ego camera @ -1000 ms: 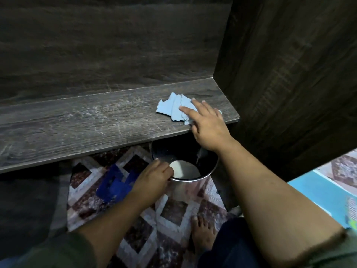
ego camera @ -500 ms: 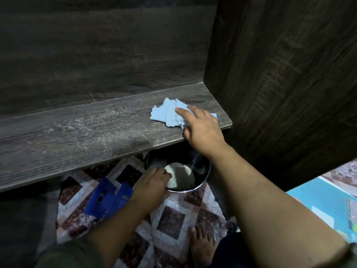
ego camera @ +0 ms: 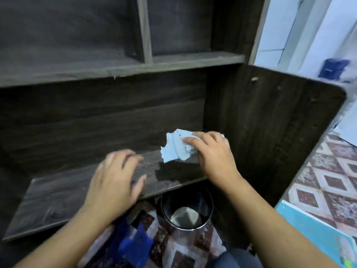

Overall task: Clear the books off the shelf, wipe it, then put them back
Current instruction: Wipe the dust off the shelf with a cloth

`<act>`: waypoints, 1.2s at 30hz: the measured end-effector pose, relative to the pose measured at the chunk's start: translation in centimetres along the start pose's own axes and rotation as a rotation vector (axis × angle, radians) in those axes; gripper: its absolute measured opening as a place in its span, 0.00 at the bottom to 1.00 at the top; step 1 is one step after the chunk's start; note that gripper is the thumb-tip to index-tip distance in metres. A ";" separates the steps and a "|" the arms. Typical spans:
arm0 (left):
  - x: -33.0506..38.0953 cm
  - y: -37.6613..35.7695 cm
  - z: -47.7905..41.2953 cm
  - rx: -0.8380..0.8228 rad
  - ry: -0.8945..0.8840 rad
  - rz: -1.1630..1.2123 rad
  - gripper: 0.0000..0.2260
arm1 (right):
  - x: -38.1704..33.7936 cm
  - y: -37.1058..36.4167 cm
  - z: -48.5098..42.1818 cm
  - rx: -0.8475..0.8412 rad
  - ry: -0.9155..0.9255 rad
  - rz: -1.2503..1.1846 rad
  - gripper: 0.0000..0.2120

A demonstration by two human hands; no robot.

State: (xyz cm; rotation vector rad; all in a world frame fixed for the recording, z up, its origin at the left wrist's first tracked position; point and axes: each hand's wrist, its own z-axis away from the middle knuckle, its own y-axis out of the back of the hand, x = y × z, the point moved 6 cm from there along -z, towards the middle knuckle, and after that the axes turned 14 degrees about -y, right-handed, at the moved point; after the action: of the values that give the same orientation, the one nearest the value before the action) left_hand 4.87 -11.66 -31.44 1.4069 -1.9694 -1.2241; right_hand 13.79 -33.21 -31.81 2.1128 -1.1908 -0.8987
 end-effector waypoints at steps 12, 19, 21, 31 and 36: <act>-4.8 14.2 -9.7 0.145 0.060 -0.235 0.31 | -4.7 14.4 -12.2 0.422 0.109 0.043 0.17; -8.1 10.2 -9.4 -0.029 0.160 -0.267 0.38 | -4.3 10.7 -18.6 0.377 0.183 0.140 0.15; -8.0 10.0 -9.5 0.000 0.168 -0.263 0.38 | -3.8 9.5 -19.4 0.284 0.134 0.143 0.17; -8.0 9.6 -9.8 0.002 0.200 -0.260 0.39 | -3.3 8.6 -17.7 -0.152 -0.078 0.066 0.23; -2.9 9.2 -8.6 0.045 0.200 -0.137 0.37 | 0.2 10.4 -6.4 -0.085 -0.065 -0.045 0.19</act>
State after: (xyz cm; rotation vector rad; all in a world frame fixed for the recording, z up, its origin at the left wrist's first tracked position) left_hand 7.61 -11.63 -18.76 1.6422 -1.8007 -1.0551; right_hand 13.43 -37.27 -20.25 2.0638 -1.1213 -1.0276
